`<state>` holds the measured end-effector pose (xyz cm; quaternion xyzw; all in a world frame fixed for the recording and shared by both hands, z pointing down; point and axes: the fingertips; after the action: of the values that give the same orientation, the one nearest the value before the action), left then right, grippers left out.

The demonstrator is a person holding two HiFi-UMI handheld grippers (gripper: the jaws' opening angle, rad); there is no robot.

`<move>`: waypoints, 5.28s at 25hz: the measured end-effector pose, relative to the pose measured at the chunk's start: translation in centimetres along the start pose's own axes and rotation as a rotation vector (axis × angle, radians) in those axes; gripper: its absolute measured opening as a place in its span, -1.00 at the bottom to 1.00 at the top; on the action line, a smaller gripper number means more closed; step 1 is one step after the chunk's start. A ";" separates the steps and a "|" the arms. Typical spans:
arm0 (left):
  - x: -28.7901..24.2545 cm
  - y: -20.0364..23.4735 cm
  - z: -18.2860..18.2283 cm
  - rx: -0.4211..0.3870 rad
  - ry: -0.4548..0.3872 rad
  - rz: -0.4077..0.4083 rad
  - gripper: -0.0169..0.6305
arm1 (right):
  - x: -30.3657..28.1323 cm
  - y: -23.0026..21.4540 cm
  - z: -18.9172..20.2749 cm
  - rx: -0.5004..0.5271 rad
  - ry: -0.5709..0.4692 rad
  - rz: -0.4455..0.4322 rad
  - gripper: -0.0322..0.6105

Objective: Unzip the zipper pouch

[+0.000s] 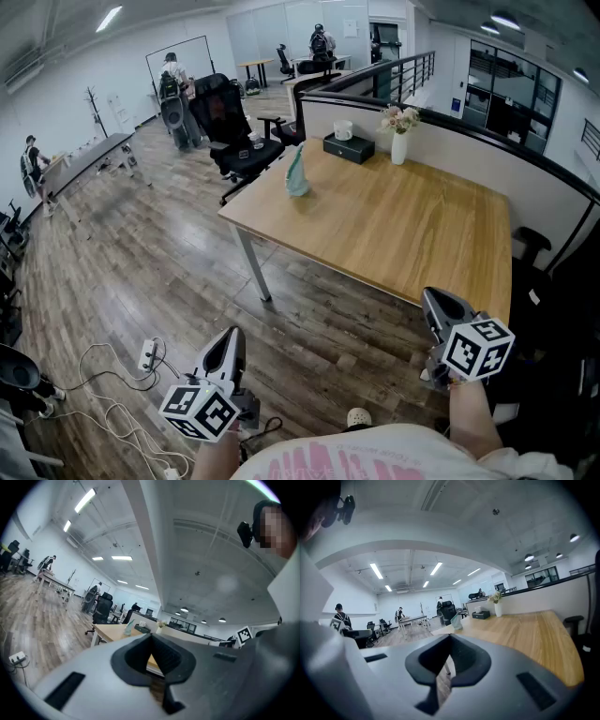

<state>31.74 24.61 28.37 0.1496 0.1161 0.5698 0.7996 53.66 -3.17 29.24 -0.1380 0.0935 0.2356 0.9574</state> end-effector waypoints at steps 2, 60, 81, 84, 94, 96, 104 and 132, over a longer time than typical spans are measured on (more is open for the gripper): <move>-0.9 -0.6 0.1 0.013 0.007 -0.001 -0.94 | -0.7 -0.7 -0.7 0.007 0.008 -0.006 -0.91; -31.1 31.6 -3.8 0.074 0.147 -0.015 -0.94 | -50.4 5.0 4.7 -0.075 0.336 -0.024 -0.90; -49.0 39.6 -2.8 0.078 0.303 0.075 -0.94 | -72.0 2.9 4.0 0.058 0.287 0.004 0.04; -49.9 39.9 -2.4 0.083 0.310 0.087 -0.94 | -73.1 2.5 4.0 0.065 0.292 0.020 0.11; -51.5 40.7 -2.3 0.094 0.328 0.133 -0.94 | -75.3 1.8 2.4 0.050 0.248 0.080 -0.19; -51.6 41.0 -2.5 0.096 0.332 0.141 -0.94 | -75.6 1.5 2.2 0.044 0.240 0.101 -0.33; -52.3 43.1 -2.8 0.103 0.366 0.242 -0.94 | -75.4 1.0 1.0 0.034 0.218 0.248 -0.71; -49.0 25.1 -13.5 -0.581 0.321 1.439 -0.47 | -64.2 21.5 -8.0 0.411 0.319 0.093 -0.88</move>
<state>-10.91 -12.59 25.92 -0.1109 -0.0489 0.9690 0.2154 -13.46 -14.67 32.66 0.0283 0.2954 0.2308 0.9266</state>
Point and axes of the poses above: the fingertips, and each gripper's own axes: x backward along the fingers, y to its left, z out of its underside, and after that the axes turned 4 degrees about z, right-handed
